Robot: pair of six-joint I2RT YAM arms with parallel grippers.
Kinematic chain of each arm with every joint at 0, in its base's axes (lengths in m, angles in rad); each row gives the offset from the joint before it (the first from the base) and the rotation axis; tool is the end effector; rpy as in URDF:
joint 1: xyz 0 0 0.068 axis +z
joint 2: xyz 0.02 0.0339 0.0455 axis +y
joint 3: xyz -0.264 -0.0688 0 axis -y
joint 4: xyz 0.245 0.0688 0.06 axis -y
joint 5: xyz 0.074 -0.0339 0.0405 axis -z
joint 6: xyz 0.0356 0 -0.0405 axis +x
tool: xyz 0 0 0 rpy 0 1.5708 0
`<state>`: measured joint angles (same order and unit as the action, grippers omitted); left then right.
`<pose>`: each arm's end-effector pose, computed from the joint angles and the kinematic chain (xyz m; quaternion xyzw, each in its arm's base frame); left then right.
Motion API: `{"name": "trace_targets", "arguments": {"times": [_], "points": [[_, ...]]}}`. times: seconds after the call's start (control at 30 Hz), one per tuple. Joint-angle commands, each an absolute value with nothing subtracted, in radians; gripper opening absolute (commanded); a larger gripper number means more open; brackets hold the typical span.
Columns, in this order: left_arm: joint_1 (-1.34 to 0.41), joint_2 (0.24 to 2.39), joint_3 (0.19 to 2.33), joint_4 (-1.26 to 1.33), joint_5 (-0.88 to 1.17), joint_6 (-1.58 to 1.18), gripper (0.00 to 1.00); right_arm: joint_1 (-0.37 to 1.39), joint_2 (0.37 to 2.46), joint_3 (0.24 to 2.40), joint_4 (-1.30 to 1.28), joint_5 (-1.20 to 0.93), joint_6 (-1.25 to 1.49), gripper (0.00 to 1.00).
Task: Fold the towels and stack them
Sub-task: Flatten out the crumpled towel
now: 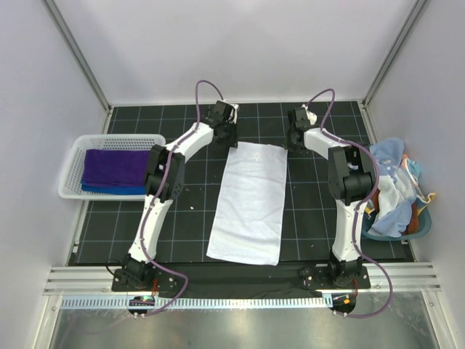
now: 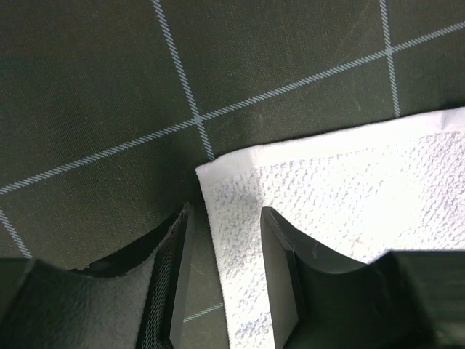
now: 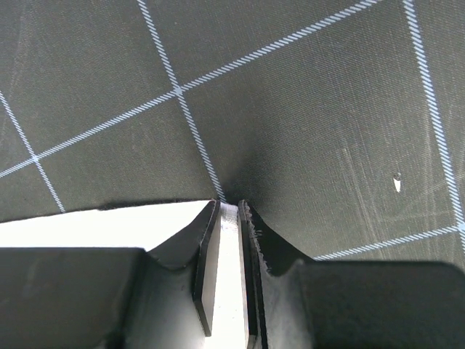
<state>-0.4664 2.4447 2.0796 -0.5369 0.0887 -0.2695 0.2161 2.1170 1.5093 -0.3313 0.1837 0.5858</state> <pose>0.4814 -0.2459 0.1656 0.1072 0.9377 -0.1570 0.2909 0.4477 0.0916 0.1605 0.2020 0.9251 0.0405 0.3189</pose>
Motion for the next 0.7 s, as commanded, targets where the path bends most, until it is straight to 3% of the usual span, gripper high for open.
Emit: {"name": "trace_targets", "arguments": {"times": [0.0,0.37,0.47,0.67], "points": [[-0.468,2.462,2.115,-0.554,0.034,-0.296,0.45,0.221,2.148,1.543,-0.351,0.163,0.574,0.23],[-0.476,2.528,2.187,-0.581,-0.026,-0.318,0.43,0.232,2.177,1.577,-0.370,0.140,0.552,0.19],[-0.480,2.530,2.186,-0.583,-0.037,-0.321,0.38,0.238,2.183,1.583,-0.373,0.143,0.545,0.18],[-0.480,2.519,2.175,-0.577,-0.046,-0.314,0.19,0.239,2.183,1.594,-0.379,0.138,0.541,0.17]]}}
